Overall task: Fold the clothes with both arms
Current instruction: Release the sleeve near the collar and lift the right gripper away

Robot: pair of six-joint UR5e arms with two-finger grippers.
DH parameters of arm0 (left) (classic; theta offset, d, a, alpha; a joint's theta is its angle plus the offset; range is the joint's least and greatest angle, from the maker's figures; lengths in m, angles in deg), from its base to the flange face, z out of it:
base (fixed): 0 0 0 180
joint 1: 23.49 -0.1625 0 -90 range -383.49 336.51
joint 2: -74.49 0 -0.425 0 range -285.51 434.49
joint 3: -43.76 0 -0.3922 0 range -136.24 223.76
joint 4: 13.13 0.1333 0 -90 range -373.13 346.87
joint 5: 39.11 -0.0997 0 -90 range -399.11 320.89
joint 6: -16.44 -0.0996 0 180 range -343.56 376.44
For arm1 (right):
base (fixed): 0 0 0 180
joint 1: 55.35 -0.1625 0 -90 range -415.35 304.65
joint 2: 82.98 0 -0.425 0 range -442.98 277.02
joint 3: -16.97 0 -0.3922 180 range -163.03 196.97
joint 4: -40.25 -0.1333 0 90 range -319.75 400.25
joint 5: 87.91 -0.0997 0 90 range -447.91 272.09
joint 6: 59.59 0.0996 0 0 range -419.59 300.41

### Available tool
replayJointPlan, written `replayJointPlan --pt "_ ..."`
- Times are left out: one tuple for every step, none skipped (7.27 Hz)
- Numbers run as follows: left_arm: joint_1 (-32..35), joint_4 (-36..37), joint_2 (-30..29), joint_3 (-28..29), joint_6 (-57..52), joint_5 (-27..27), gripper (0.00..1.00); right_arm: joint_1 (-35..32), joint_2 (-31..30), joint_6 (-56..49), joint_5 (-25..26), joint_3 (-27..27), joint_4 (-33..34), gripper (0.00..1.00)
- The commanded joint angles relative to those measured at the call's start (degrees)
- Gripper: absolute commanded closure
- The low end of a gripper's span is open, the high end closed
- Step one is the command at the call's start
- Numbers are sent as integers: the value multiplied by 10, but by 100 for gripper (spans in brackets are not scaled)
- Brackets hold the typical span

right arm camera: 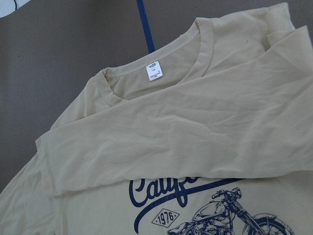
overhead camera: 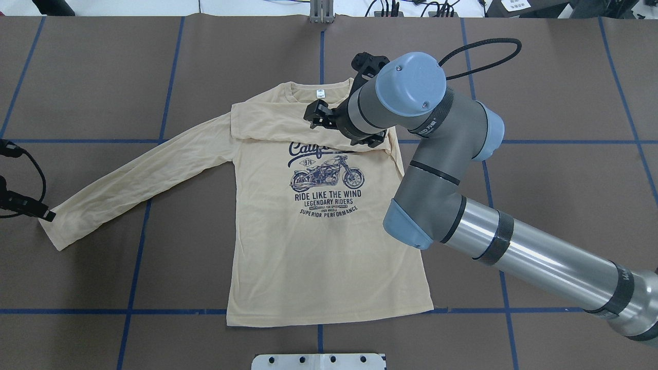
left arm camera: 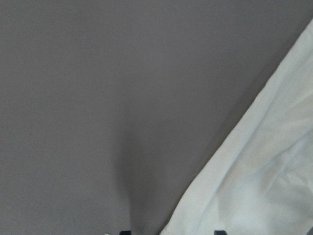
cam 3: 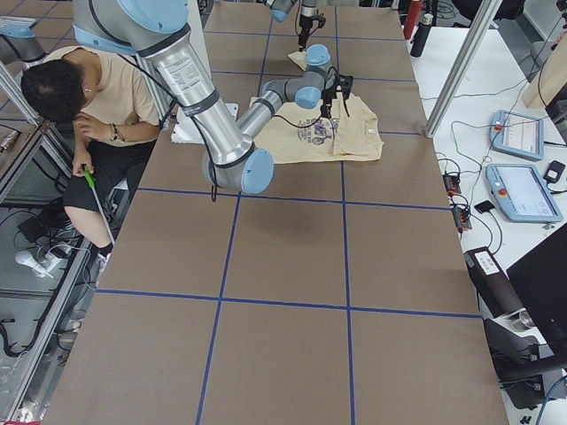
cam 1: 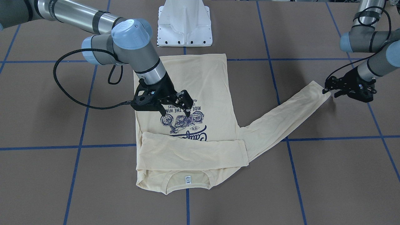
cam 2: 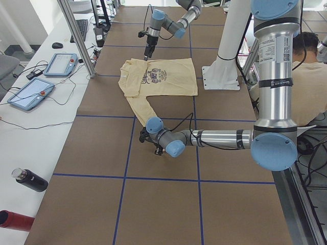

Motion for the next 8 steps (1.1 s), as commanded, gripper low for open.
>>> replayJointPlan --pt "-5 0 0 0 0 0 45 0 -3 0 0 0 1 1" --pt "-5 0 0 1 -1 0 68 0 -3 0 0 1 1 1" --pt "-5 0 1 1 -2 0 100 0 -3 0 0 0 1 1" --pt "-5 -1 2 -5 -3 4 100 -1 -3 0 -1 1 1 2" --pt "-1 0 4 -22 -2 37 100 -15 -9 0 -21 8 2 2" --pt "4 8 27 -99 20 72 100 -45 -68 -2 -63 56 -1 1" --pt "0 20 26 -169 100 77 100 -89 -120 -34 -116 90 -4 1" --pt "-3 22 -6 -195 197 76 100 -124 -159 -80 -149 96 -5 1"
